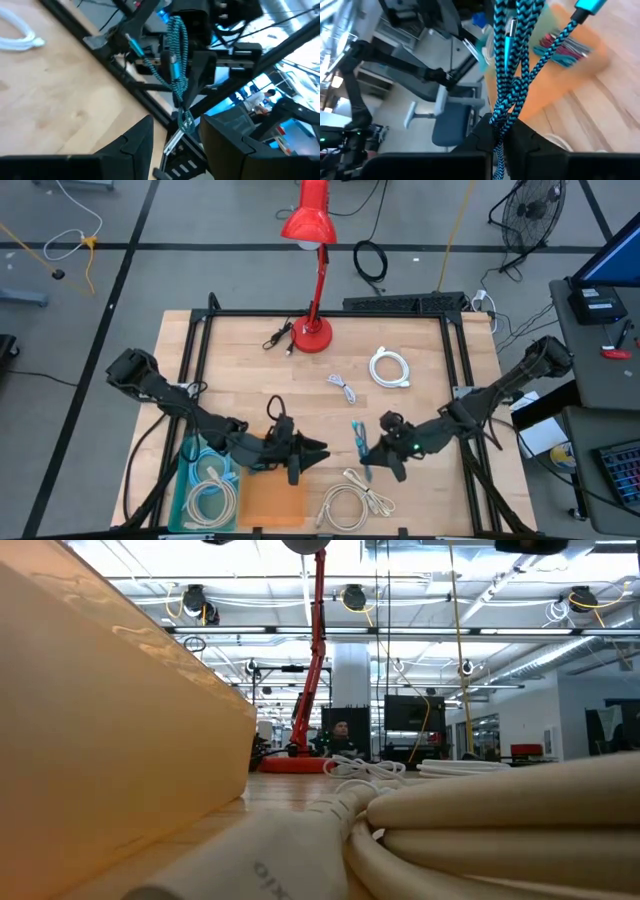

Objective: Pick & Place USB Port
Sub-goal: Put the blue USB cable into the orange bin

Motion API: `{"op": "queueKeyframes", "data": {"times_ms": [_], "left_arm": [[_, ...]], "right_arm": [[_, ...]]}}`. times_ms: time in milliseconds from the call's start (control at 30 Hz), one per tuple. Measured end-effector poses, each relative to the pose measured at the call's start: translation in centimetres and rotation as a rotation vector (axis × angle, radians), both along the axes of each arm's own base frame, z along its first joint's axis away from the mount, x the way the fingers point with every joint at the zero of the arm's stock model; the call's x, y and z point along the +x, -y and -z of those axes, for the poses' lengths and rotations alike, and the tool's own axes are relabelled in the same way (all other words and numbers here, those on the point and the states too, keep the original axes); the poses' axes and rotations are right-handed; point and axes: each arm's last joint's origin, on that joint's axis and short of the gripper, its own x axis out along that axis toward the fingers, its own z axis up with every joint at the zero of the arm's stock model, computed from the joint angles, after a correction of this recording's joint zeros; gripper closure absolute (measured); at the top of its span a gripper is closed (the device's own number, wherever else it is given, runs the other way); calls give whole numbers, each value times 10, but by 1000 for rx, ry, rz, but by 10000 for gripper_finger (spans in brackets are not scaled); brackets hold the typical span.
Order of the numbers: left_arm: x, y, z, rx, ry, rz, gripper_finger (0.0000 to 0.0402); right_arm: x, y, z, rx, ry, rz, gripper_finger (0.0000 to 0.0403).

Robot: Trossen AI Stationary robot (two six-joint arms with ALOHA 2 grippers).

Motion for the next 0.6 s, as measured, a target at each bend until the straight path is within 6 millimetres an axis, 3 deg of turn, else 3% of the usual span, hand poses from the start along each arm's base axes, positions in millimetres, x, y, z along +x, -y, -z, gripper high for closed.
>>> {"op": "queueKeyframes", "data": {"times_ms": [233,467,600], "left_arm": [[9,-17,-6,6,57,-38,238],[20,-38,-17,-33,158,33,236],[23,-44,-19,-30,175,51,216]], "right_arm": [[4,0,-11,-11,130,-14,393],[10,9,-17,-14,194,20,393],[13,14,-21,-23,241,36,393]]}}
